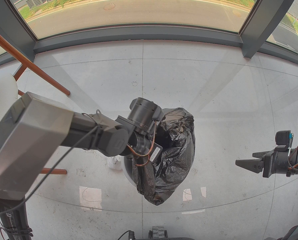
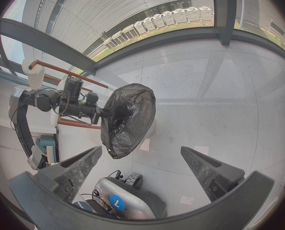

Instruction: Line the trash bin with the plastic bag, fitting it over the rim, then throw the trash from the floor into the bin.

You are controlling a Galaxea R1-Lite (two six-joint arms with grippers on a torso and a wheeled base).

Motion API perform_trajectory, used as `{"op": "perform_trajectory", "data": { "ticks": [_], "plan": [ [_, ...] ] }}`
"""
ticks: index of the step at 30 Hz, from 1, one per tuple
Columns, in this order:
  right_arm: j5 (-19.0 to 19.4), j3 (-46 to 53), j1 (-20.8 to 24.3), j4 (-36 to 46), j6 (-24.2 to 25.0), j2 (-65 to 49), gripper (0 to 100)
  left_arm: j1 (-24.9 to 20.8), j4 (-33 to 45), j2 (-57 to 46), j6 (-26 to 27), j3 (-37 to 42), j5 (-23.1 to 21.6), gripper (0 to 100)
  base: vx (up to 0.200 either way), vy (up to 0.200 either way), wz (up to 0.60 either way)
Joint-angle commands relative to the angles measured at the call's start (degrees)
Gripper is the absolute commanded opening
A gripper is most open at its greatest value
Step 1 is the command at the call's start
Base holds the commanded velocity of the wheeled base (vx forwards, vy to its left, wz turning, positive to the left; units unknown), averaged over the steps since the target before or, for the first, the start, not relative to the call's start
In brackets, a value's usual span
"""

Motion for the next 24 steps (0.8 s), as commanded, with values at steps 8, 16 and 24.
{"op": "perform_trajectory", "data": {
  "ticks": [8, 16, 24],
  "plan": [
    [0.0, 0.6, 0.1, 0.0, 0.0, -0.9, 100, 10.7, -0.6, -7.5, 1.5, 7.5, -0.4, 0, 0.000, 0.000, 0.00],
    [0.0, 0.6, 0.1, 0.0, 0.0, -0.9, 100, 9.3, -0.6, -7.7, 1.6, 9.5, -0.4, 0, 0.000, 0.000, 0.00],
    [0.1, 1.3, 0.1, 0.0, 0.0, -1.5, 100, 9.3, -0.5, -10.4, 2.7, 18.3, -0.3, 100, 0.000, 0.000, 0.00]
  ]
}}
